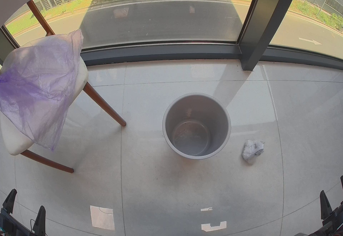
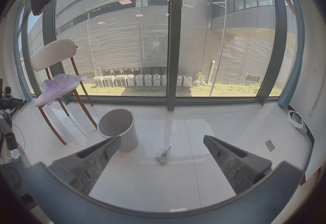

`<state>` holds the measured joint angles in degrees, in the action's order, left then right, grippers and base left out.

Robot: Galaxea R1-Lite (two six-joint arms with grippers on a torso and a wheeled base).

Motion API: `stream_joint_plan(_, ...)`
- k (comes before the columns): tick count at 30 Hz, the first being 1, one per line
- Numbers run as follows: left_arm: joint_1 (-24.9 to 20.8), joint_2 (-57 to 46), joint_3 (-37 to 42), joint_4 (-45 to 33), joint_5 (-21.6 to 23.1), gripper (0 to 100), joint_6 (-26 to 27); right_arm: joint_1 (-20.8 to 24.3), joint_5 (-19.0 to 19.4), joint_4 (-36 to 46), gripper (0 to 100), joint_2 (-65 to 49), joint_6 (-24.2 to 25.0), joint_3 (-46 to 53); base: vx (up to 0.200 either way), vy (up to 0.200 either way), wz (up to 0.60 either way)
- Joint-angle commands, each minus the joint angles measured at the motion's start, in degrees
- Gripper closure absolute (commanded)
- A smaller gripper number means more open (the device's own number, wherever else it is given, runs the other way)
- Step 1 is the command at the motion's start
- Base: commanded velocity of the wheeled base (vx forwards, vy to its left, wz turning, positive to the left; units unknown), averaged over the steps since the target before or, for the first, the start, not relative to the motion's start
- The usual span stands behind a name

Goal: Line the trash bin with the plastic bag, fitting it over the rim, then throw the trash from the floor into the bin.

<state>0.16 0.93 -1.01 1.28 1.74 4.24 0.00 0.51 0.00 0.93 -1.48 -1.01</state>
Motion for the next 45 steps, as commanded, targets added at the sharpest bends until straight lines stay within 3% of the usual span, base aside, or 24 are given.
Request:
stream_joint_plan(1, 0.0, -0.9, 1.0, 0.0, -0.1, 0, 0.1, 0.0, 0.0, 0.0, 0, -0.9, 0.0, 1.0, 0.000, 0.000, 0.00)
stream_joint_plan(10, 0.0, -0.9, 1.0, 0.4, -0.3, 0, 0.1, 0.0, 0.0, 0.0, 0, -0.9, 0.3, 1.0, 0.000, 0.000, 0.00)
stream_joint_plan(12, -0.1, -0.9, 1.0, 3.6, -0.3, 0, -0.1, 0.0, 0.0, 0.0, 0, -0.9, 0.3, 1.0, 0.000, 0.000, 0.00)
stream_joint_plan(13, -0.1, -0.9, 1.0, 13.3, -0.1, 0, 0.2, 0.0, -0.1, 0.0, 0, -0.9, 0.3, 1.0, 0.000, 0.000, 0.00)
stream_joint_plan(17, -0.1, -0.9, 1.0, 12.4, 1.1, 0, 1.2, 0.0, -0.2, 0.0, 0, -0.9, 0.2, 1.0, 0.000, 0.000, 0.00)
stream_joint_plan(22, -0.1, -0.9, 0.4, 12.6, 6.3, 0, 4.2, 0.0, -0.2, 0.0, 0, -0.9, 0.2, 1.0, 0.000, 0.000, 0.00)
stream_joint_plan(33, 0.0, -0.9, -7.4, 5.9, 8.0, 0, 8.9, 0.1, -0.2, -0.1, 0, -0.9, 0.3, 1.0, 0.000, 0.000, 0.00)
stream_joint_plan(45, -0.2, 22.0, -18.9, 9.8, 6.6, 0, 13.4, 0.1, -0.1, -0.1, 0, -0.9, 0.4, 1.0, 0.000, 0.000, 0.00)
